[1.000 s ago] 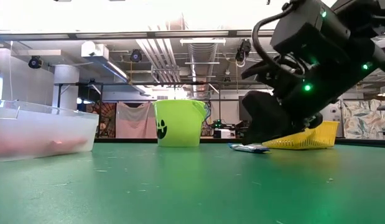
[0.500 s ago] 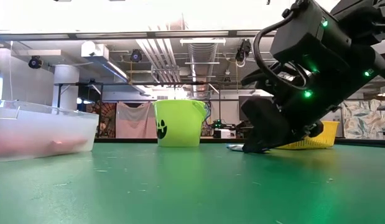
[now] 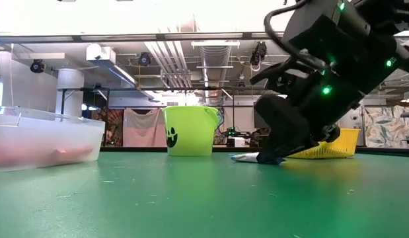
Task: Sort candy by brand, put in halloween buckets
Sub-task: Put the white chocolate bar into the yellow bin
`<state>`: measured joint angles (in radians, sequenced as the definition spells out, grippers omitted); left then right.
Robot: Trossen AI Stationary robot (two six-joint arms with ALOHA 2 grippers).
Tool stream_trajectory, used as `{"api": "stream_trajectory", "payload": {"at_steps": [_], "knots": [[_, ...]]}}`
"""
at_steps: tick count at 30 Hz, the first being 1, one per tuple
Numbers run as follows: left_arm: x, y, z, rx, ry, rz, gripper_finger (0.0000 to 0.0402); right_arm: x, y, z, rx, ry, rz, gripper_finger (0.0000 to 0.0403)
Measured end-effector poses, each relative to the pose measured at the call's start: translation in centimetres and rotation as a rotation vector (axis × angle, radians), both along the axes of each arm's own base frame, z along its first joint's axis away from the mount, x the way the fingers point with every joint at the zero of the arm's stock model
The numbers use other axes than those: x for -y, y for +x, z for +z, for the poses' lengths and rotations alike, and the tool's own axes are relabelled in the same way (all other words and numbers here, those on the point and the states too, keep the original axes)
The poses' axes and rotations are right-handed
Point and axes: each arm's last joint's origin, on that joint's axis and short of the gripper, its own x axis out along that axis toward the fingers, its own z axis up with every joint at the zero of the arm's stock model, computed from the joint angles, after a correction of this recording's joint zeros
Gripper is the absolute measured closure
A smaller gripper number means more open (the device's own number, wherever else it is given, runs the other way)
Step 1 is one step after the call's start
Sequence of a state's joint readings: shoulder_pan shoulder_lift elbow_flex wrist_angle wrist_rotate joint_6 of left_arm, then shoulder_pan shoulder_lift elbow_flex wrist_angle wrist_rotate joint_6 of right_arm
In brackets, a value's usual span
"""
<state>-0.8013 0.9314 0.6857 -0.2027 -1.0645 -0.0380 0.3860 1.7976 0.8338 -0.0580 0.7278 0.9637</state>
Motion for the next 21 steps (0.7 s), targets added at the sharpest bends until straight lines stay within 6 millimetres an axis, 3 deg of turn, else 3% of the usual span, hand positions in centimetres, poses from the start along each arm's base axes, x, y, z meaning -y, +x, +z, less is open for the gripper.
{"api": "stream_trajectory", "payload": {"at_steps": [9,14,21], "knots": [[0.0,0.0,0.0,0.000,0.000,0.000,0.0275,-0.2,0.1,3.1,0.093,0.061,0.012,0.0312],[0.0,0.0,0.0,0.000,0.000,0.000,0.0275,0.0,-0.5,5.9,0.162,0.082,0.003,0.0312],[0.0,0.0,0.0,0.002,-0.005,0.001,0.0275,2.7,-3.1,9.9,0.179,0.077,-0.162,0.0312]]}}
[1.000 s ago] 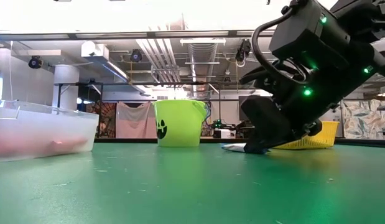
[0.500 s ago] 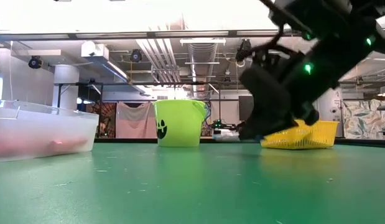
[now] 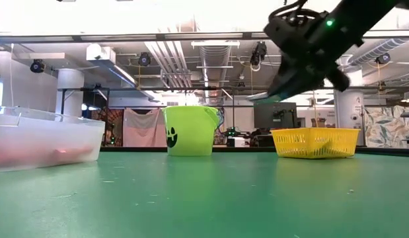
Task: Sort candy by brand, put in halloween buckets
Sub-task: Put the white chocolate bar into the yellow bin, then return to Home Position
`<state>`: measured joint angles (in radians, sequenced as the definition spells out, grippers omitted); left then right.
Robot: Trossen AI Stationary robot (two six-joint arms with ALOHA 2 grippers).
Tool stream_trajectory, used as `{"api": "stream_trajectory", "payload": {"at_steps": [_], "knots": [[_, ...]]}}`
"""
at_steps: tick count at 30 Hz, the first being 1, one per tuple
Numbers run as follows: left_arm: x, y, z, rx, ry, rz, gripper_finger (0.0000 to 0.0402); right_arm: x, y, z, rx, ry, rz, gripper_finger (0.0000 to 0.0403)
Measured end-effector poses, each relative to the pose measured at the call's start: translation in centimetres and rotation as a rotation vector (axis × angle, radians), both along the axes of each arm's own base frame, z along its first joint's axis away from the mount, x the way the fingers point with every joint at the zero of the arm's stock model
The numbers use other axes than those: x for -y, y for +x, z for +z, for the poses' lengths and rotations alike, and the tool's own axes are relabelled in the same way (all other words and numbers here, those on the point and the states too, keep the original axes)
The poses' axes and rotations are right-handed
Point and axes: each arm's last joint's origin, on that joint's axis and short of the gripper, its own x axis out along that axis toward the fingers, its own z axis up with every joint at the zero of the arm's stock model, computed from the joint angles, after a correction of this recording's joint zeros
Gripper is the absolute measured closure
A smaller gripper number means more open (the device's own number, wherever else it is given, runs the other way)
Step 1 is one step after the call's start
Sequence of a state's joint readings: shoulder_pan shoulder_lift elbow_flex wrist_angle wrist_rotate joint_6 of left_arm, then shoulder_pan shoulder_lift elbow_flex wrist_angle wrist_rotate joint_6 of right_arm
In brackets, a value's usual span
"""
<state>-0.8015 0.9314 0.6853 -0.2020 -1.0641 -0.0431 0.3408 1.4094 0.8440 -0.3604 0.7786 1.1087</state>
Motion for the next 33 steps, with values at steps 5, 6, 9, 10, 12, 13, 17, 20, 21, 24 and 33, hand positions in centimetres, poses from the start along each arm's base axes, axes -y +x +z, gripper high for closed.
{"api": "stream_trajectory", "payload": {"at_steps": [5,6,9,10,12,13,17,20,21,24,33], "knots": [[0.0,0.0,0.0,0.003,-0.008,0.002,0.0275,1.9,-3.1,1.7,-0.043,0.053,-0.165,0.0311],[0.0,0.0,0.0,0.003,-0.009,0.002,0.0275,2.2,-3.6,1.9,-0.054,0.063,-0.194,0.0311],[0.0,0.0,0.0,0.003,-0.010,0.002,0.0275,2.6,-4.8,2.1,-0.087,0.079,-0.260,0.0311],[0.0,0.0,0.0,0.003,-0.010,0.002,0.0275,2.6,-5.0,2.1,-0.091,0.089,-0.277,0.0311],[0.0,0.0,0.0,0.004,-0.012,0.002,0.0275,2.8,-5.5,1.9,-0.117,0.109,-0.313,0.0311],[0.0,0.0,0.0,0.004,-0.013,0.003,0.0275,2.8,-5.6,1.8,-0.123,0.117,-0.335,0.0311],[0.0,0.0,0.0,0.006,-0.017,0.004,0.0275,3.4,-6.0,1.3,-0.174,0.148,-0.421,0.0301],[0.0,0.0,0.0,0.007,-0.021,0.005,0.0275,3.9,-5.9,1.1,-0.194,0.166,-0.447,0.0276],[0.0,0.0,0.0,0.008,-0.024,0.005,0.0275,4.0,-5.9,1.1,-0.196,0.166,-0.452,0.0266],[0.0,0.0,0.0,0.009,-0.026,0.006,0.0275,4.3,-5.9,1.2,-0.208,0.159,-0.452,0.0233],[0.0,0.0,0.0,0.010,-0.029,0.006,0.0275,4.4,-5.5,1.7,-0.223,0.150,-0.403,0.0175]]}}
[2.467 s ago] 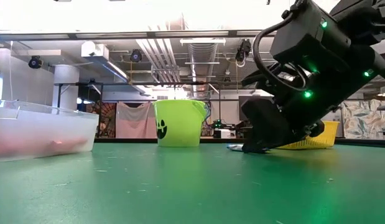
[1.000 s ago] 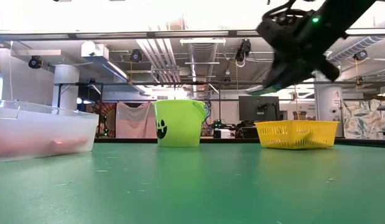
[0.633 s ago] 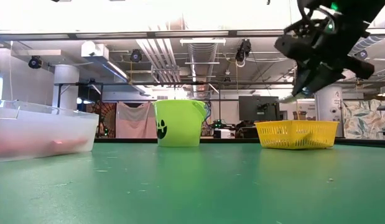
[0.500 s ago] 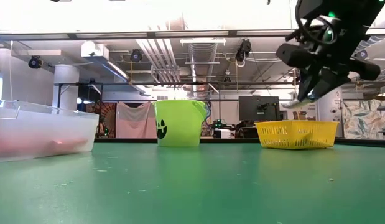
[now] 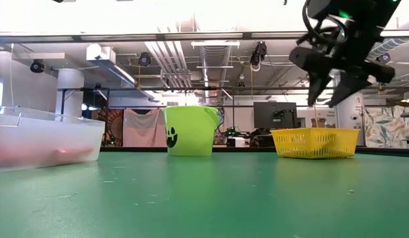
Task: Sort candy by brand, put in halloween buckets
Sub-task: Return to Home Position
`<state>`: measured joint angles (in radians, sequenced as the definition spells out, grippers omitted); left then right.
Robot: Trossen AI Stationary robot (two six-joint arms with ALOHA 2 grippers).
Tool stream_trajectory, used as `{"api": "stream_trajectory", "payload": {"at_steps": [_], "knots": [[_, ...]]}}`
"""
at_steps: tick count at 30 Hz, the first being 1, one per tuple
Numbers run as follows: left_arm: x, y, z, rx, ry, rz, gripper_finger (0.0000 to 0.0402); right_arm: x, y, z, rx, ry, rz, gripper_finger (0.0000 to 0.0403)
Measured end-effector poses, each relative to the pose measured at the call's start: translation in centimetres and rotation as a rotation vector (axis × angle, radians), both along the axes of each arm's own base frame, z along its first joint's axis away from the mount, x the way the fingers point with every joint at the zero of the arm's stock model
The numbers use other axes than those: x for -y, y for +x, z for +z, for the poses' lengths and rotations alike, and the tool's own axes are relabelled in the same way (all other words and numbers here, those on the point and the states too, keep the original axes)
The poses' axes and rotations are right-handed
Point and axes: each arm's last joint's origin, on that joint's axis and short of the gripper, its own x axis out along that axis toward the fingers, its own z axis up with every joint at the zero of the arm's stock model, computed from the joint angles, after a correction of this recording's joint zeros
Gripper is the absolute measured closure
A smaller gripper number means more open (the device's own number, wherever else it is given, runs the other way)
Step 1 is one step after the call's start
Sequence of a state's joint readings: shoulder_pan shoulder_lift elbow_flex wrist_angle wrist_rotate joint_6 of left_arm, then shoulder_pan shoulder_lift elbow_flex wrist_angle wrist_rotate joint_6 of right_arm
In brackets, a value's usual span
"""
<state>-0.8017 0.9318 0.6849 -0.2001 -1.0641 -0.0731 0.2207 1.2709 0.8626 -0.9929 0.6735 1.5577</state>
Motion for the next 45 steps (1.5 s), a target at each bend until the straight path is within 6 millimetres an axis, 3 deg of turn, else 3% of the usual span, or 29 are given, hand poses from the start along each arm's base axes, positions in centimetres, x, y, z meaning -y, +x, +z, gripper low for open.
{"api": "stream_trajectory", "payload": {"at_steps": [6,12,15,18,22,24,29,35,39,45], "knots": [[0.0,0.0,0.0,0.000,-0.002,0.000,0.0274,-1.9,2.5,1.9,0.099,-0.043,0.301,0.0176],[0.3,0.3,-0.3,0.005,-0.139,-0.040,0.0274,-6.4,5.7,3.9,0.346,-0.290,0.816,0.0183],[0.6,0.7,-0.1,0.033,-0.166,-0.039,0.0274,-8.3,6.1,5.5,0.451,-0.471,0.979,0.0183],[1.0,1.3,-0.2,0.055,-0.181,-0.035,0.0274,-9.5,6.2,7.1,0.574,-0.564,1.014,0.0183],[1.3,2.6,-0.1,0.091,-0.139,-0.025,0.0274,-10.4,6.3,7.7,0.617,-0.664,1.183,0.0184],[1.2,3.6,0.1,0.118,-0.098,-0.031,0.0274,-10.1,6.6,7.6,0.623,-0.670,1.284,0.0184],[0.1,5.8,0.9,0.166,-0.043,-0.182,0.0274,-8.1,7.7,7.4,0.645,-0.640,1.316,0.0184],[-3.7,7.2,0.9,0.159,-0.040,-0.171,0.0273,-5.8,9.0,7.0,0.604,-0.700,1.338,0.0184],[-6.4,6.4,0.4,0.179,-0.045,-0.144,0.0273,-3.6,9.3,6.9,0.588,-0.725,1.369,0.0184],[-9.3,2.8,-1.0,0.304,-0.083,-0.190,0.0273,0.5,9.0,6.7,0.629,-0.738,1.444,0.0184]]}}
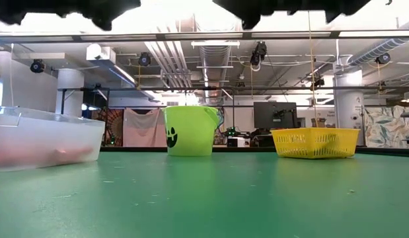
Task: Sort candy by brand, put in halloween buckets
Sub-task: Return to Home Position
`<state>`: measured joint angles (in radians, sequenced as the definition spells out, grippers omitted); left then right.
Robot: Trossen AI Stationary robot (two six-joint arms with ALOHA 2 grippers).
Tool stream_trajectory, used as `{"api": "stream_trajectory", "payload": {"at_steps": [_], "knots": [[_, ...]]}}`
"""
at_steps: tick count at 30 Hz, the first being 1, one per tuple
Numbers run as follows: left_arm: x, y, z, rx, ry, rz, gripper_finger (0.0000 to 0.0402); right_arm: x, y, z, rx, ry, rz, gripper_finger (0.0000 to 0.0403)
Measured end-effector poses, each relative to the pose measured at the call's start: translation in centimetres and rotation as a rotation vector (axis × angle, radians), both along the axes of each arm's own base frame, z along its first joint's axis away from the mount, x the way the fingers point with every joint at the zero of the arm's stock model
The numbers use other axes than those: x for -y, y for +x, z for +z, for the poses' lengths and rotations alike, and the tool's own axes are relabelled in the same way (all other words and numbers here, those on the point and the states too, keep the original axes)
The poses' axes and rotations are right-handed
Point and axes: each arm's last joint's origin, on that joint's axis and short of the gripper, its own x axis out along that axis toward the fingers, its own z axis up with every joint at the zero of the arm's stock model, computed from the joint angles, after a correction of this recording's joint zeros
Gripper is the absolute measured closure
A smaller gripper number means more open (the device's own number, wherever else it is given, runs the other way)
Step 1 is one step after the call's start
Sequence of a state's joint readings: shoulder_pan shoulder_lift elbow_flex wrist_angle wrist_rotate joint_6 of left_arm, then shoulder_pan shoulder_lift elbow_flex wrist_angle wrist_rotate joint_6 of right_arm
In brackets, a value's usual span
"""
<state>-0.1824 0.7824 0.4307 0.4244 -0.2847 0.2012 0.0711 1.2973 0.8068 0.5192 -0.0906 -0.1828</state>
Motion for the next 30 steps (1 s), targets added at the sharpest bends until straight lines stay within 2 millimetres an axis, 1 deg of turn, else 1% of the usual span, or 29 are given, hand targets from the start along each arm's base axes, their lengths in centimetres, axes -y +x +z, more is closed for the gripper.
{"api": "stream_trajectory", "payload": {"at_steps": [5,7,9,12,14,19,23,26,29,30], "knots": [[-1.3,-2.9,-1.4,0.074,-0.029,0.038,0.0273,2.5,-0.8,-1.0,-0.013,0.002,-0.022,0.0184],[-1.5,-4.0,-1.6,0.113,-0.038,0.038,0.0273,3.0,-1.5,-1.2,-0.017,0.011,-0.040,0.0184],[-1.6,-4.9,-2.2,0.131,-0.044,0.036,0.0273,3.0,-2.5,-1.4,-0.010,0.005,-0.041,0.0184],[-1.7,-6.2,-3.2,0.165,-0.060,0.034,0.0273,2.8,-4.6,-1.4,0.028,-0.008,-0.030,0.0184],[-1.8,-6.8,-3.8,0.193,-0.070,0.032,0.0274,2.8,-6.5,-1.4,0.062,0.000,-0.037,0.0184],[-2.0,-8.0,-5.5,0.253,-0.080,0.031,0.0274,2.7,-10.8,-1.8,0.145,0.007,-0.043,0.0184],[-2.0,-8.3,-6.9,0.268,-0.083,0.031,0.0274,2.9,-14.1,-2.7,0.211,0.022,-0.059,0.0184],[-2.1,-8.4,-7.5,0.220,-0.110,0.036,0.0274,2.9,-16.2,-3.9,0.226,0.028,-0.065,0.0184],[-2.1,-8.4,-7.7,0.206,-0.119,0.034,0.0274,2.8,-19.0,-4.2,0.328,0.034,-0.069,0.0184],[-2.1,-8.4,-7.7,0.202,-0.123,0.034,0.0274,2.7,-19.5,-4.5,0.338,0.036,-0.069,0.0184]]}}
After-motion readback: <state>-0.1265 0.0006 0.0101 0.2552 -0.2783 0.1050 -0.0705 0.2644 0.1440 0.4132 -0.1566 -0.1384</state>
